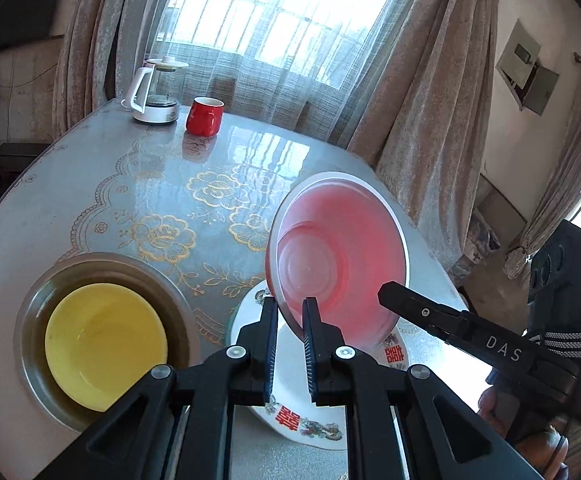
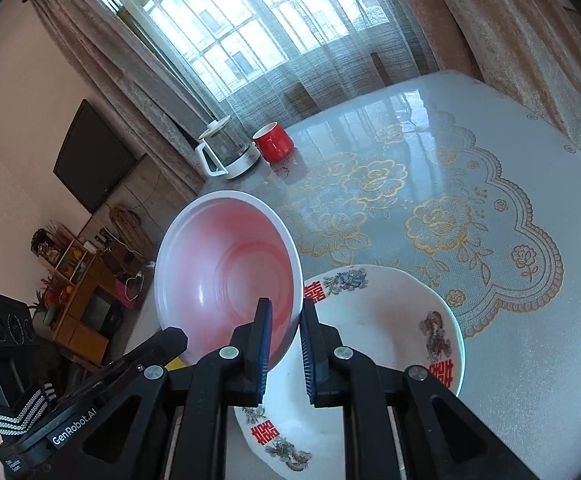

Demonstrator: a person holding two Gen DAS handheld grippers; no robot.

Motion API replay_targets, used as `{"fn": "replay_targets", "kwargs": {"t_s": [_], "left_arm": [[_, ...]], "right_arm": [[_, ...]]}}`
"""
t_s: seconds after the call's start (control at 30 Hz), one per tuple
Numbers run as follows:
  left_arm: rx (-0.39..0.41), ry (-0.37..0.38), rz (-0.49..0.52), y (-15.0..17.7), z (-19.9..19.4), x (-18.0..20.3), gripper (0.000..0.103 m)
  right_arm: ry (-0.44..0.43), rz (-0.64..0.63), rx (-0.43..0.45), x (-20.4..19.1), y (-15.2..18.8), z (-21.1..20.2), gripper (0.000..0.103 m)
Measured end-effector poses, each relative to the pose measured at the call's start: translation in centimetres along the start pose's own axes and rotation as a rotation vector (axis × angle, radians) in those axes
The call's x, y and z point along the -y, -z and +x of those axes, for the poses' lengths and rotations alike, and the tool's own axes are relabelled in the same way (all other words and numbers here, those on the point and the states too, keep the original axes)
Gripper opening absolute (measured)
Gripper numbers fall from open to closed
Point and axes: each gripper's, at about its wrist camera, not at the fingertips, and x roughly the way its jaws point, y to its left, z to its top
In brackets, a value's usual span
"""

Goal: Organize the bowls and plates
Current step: 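Carry the red-and-white bowl with the left tool over the yellow bowl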

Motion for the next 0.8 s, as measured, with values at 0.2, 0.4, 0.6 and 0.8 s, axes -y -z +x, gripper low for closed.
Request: {"fn": "replay_targets", "kwargs": {"t_s": [0.2, 0.4, 0.6, 0.8], "left_arm": [[0.028, -0.036, -0.062, 0.9, -2.5, -3.4, 0.012], [0.061, -0.079, -0.110, 1.5, -4.7, -6.6, 0.012], [0.085, -0.107, -0.154, 1.8, -6.7, -9.1, 0.012], [0.093, -0.131, -0.183, 1.7, -8.0, -11.3, 0.012]], "right_arm": [[-0.029, -0.066, -0.049, -3.5, 1.3, 2.1, 0.014], [-0.070, -0.138, -0.090, -6.9, 2.5, 3.5, 0.014], [-0.111, -0.186, -0.129, -9.7, 3.2, 5.1, 0.014], [-0.142, -0.221, -0.172, -12.0, 3.9, 6.9, 0.014]]}}
